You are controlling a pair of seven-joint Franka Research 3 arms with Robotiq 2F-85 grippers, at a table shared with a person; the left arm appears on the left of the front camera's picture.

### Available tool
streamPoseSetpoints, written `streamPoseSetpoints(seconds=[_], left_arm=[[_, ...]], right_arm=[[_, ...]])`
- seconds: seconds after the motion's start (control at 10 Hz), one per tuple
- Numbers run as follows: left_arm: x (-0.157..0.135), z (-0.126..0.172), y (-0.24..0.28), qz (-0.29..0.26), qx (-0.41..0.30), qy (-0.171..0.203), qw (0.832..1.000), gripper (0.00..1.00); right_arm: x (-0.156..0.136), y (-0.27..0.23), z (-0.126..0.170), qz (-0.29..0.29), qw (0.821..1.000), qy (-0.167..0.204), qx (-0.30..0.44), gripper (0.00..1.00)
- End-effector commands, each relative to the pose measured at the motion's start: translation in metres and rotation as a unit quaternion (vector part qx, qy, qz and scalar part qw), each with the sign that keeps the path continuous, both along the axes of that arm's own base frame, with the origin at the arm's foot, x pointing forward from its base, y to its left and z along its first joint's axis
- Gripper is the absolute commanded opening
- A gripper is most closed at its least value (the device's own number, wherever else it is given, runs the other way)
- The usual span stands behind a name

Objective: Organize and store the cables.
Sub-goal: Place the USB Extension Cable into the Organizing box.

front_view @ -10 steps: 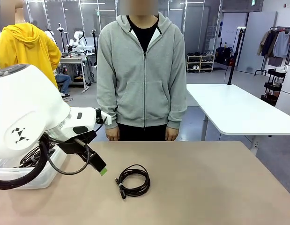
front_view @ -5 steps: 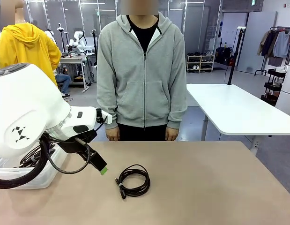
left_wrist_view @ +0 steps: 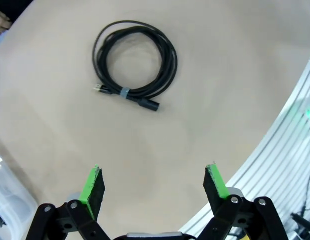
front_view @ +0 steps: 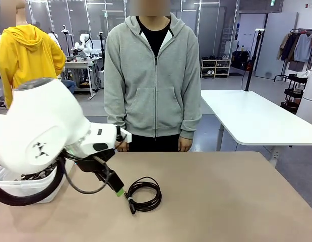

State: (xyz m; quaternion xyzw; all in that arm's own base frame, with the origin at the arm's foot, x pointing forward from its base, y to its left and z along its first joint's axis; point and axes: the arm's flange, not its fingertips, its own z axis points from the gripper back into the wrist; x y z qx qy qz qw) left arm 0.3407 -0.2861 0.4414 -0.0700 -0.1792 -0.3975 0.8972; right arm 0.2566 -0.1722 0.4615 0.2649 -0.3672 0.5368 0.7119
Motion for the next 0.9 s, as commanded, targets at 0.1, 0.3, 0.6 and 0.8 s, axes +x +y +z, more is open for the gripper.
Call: streamPoseSetpoints(seconds=[0.1,0.3,0.6,0.8], left_arm=[[0.014,-0.015,-0.035,0.035,0.027,0.006,0.999,1.0],[0.016,-0.023,-0.042,0.057,0.034,0.01,0.998,1.0],[0.023,-0.021,-0.058,0.191,0.024,0.034,0.981,1.0],[0.037,-0.035,-0.074,0.404,0.024,0.049,0.913,1.0]], right_arm=[[0.001,-0.001,0.002,0.006,1.0,-0.01,0.006,1.0],[0.001,-0.001,0.002,0.006,1.0,-0.01,0.006,1.0],[0.001,-0.001,0.002,0.006,1.0,-0.01,0.006,1.0],[0.001,-0.001,0.002,0.006,1.0,-0.01,0.006,1.0]])
